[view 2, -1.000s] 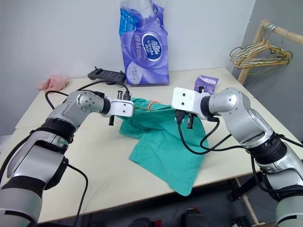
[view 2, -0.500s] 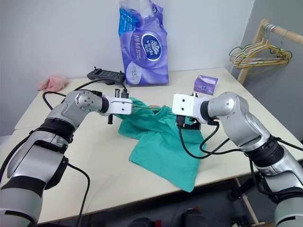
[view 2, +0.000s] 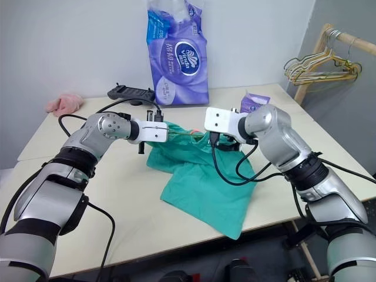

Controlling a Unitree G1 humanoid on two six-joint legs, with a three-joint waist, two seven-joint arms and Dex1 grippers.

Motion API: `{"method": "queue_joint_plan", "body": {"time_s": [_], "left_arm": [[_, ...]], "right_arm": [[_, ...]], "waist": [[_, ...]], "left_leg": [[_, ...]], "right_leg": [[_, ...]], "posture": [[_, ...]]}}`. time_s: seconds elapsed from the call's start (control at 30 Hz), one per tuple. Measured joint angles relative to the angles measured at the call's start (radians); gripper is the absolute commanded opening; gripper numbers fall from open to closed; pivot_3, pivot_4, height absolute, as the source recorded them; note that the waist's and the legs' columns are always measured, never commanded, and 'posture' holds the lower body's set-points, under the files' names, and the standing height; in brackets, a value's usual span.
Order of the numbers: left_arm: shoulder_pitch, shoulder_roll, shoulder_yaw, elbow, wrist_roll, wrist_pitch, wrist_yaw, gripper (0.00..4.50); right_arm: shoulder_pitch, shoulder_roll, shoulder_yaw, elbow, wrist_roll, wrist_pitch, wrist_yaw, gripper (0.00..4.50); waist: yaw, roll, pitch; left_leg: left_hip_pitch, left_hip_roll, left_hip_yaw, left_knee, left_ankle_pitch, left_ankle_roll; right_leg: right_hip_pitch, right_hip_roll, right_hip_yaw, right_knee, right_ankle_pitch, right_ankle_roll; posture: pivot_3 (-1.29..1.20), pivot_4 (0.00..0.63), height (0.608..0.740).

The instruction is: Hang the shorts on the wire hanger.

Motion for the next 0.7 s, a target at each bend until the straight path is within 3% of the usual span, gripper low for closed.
{"method": "queue_joint_plan", "body": {"time_s": [0.47,0.57,0.7], "left_arm": [[0.053,0.009,0.022,-0.066,-0.001,0.024,0.002,0.0],[0.053,0.009,0.024,-0.071,0.0,0.027,0.002,0.0],[0.064,0.009,0.03,-0.071,0.0,0.027,0.003,0.0]], "right_arm": [[-0.045,0.134,0.017,0.484,-0.101,-0.224,-0.055,4.06],[-0.062,0.149,0.01,0.518,-0.108,-0.258,-0.071,3.52],[-0.062,0.151,0.003,0.522,-0.121,-0.281,-0.07,2.09]], "waist": [[0.0,0.0,0.0],[0.0,0.0,0.0],[0.0,0.0,0.0]], "left_leg": [[0.0,0.0,0.0,0.0,0.0,-0.001],[0.0,0.0,0.0,0.0,0.0,-0.001],[0.0,0.0,0.0,0.0,0.0,-0.001]], "right_leg": [[-0.001,0.0,0.001,0.001,0.0,0.0],[-0.001,0.0,0.0,0.001,0.0,0.0],[-0.001,0.0,0.0,0.001,0.0,0.0]], "posture": [[-0.05,0.0,0.74],[-0.05,0.0,0.74],[-0.05,0.0,0.74]]}}
